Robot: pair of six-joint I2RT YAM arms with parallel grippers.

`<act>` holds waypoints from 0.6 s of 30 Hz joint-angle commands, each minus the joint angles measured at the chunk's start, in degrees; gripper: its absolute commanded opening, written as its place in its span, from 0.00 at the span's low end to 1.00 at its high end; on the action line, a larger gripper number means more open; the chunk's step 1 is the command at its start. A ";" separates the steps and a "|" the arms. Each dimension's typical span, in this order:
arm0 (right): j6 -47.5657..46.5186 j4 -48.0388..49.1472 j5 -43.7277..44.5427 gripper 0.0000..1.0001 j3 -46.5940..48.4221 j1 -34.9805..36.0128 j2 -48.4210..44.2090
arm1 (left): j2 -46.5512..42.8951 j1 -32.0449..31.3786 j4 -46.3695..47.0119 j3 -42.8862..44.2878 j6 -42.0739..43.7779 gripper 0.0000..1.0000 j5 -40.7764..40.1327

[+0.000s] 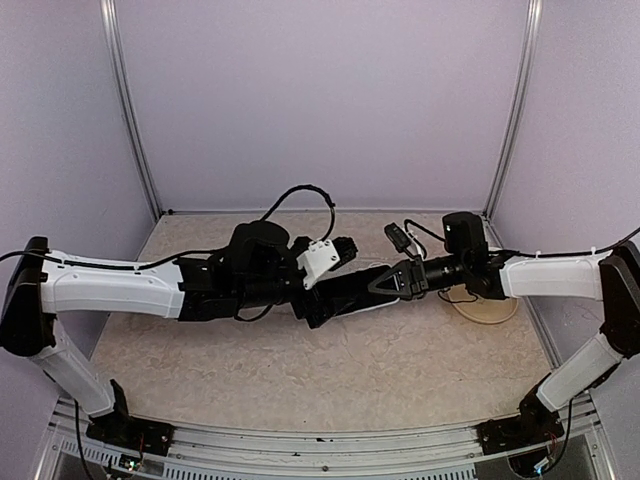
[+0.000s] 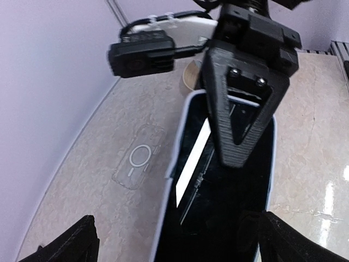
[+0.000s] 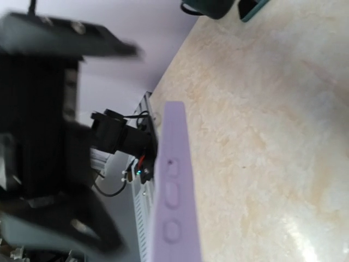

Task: Put the phone into the phone case
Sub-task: Pass from the right arm to the left

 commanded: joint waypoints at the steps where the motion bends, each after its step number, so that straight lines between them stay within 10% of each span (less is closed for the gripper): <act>1: -3.35 -0.42 0.39 0.00 1.97 -0.78 1.47 | -4.43 3.10 4.83 -2.88 -7.93 0.99 -0.21; 18: -33.32 -25.42 -3.96 0.00 10.99 2.68 2.68 | -3.97 11.27 -13.66 1.57 -5.72 0.99 29.00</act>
